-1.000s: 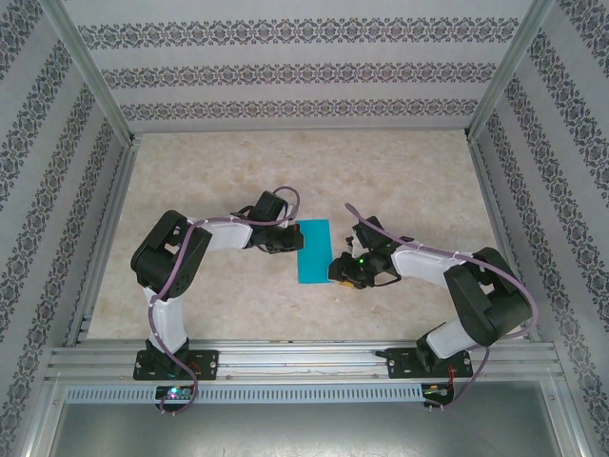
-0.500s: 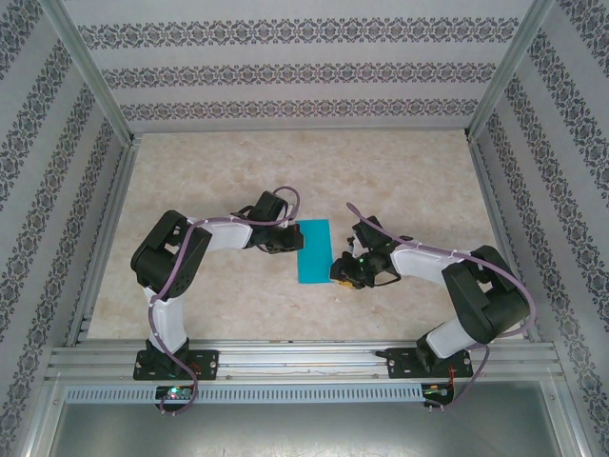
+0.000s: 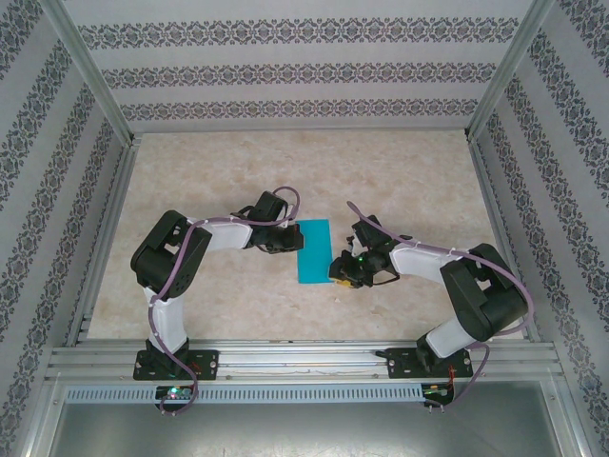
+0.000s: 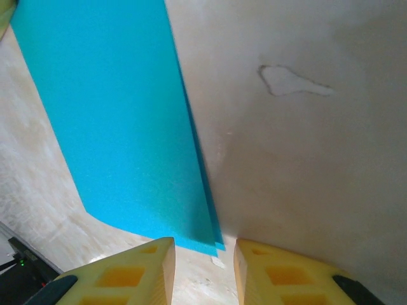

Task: Fold a paper plane with a square sheet of paper (fold left side to right side)
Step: Fold the triangle a second time at the center of the table.

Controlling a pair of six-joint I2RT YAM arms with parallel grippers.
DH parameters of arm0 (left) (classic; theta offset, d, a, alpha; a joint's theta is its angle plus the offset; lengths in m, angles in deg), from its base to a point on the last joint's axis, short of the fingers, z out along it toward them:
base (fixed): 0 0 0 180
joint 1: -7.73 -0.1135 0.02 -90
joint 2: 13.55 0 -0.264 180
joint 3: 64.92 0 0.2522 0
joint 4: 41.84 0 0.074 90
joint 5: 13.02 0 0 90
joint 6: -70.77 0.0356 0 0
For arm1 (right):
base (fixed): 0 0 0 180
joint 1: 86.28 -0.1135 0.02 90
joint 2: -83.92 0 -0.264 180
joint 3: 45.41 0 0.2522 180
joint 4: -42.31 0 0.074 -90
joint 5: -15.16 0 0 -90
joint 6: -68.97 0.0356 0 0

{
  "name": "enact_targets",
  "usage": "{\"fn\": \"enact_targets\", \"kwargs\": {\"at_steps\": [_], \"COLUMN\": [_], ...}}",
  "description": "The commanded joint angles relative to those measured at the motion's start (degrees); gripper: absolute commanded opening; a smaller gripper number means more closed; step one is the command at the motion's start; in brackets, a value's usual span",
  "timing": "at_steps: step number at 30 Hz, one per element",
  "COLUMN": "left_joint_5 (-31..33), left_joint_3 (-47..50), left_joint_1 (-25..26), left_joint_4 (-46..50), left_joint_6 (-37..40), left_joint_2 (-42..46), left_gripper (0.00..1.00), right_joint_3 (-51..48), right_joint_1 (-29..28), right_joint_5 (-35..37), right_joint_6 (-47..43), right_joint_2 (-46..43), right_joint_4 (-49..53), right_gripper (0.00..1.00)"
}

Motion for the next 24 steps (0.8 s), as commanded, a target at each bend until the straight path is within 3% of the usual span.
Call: {"fn": "enact_targets", "kwargs": {"at_steps": [1, 12, 24], "left_joint_5": [1.2, 1.3, 0.7], "left_joint_3": [2.2, 2.6, 2.8], "left_joint_1": [1.1, 1.2, 1.1], "left_joint_4": [4.2, 4.1, 3.1], "left_joint_6": [0.3, 0.4, 0.4], "left_joint_2": [-0.7, -0.4, -0.2], "left_gripper": [0.00, 0.00, 0.00], "right_joint_3": [1.8, 2.2, 5.9], "right_joint_1": [-0.3, 0.6, 4.0], "right_joint_5": [-2.2, -2.4, -5.1], "right_joint_6": [0.3, -0.2, -4.1], "right_joint_2": [1.9, 2.0, 5.3], "right_joint_4": [-9.0, -9.1, -11.2], "right_gripper": [0.30, 0.30, 0.38]}}
